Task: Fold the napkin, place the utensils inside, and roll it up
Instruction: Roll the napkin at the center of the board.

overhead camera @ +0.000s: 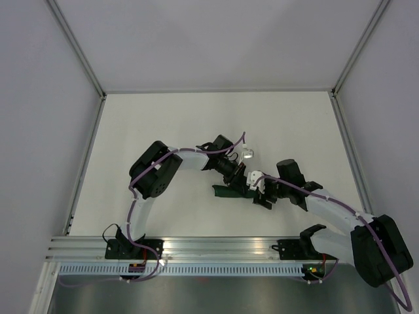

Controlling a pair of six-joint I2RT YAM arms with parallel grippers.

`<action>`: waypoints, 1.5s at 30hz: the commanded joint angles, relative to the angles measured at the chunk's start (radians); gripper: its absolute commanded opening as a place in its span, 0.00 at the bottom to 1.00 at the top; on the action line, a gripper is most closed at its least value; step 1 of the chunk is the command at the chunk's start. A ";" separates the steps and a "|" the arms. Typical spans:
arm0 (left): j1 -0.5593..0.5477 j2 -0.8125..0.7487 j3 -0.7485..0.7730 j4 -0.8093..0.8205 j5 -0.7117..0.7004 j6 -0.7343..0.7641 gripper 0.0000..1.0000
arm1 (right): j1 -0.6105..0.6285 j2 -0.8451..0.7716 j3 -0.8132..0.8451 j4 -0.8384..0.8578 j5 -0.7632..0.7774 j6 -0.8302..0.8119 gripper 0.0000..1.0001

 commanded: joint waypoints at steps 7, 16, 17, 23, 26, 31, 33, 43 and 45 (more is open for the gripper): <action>0.003 0.062 0.009 -0.112 -0.066 -0.014 0.05 | 0.084 0.052 -0.008 0.156 0.105 -0.028 0.73; 0.007 0.060 0.020 -0.113 -0.056 -0.012 0.17 | 0.104 0.113 0.001 0.131 0.106 -0.037 0.58; 0.006 0.059 0.018 -0.113 -0.055 -0.012 0.19 | 0.104 0.118 0.001 0.126 0.106 -0.039 0.56; 0.009 0.036 0.018 -0.103 -0.062 -0.015 0.47 | 0.106 0.123 0.010 0.087 0.099 -0.043 0.36; 0.012 0.013 0.012 -0.081 -0.067 -0.021 0.50 | 0.104 0.136 0.022 0.057 0.091 -0.051 0.32; 0.023 -0.032 0.003 -0.046 -0.092 -0.032 0.54 | 0.106 0.170 0.041 0.025 0.083 -0.069 0.29; 0.029 -0.050 -0.016 -0.025 -0.121 -0.038 0.55 | 0.104 0.179 0.053 0.010 0.077 -0.074 0.29; 0.066 -0.199 -0.101 0.064 -0.259 -0.040 0.55 | 0.103 0.244 0.091 -0.047 0.062 -0.080 0.27; 0.072 -0.234 -0.123 0.097 -0.302 -0.044 0.55 | 0.103 0.261 0.116 -0.077 0.053 -0.077 0.25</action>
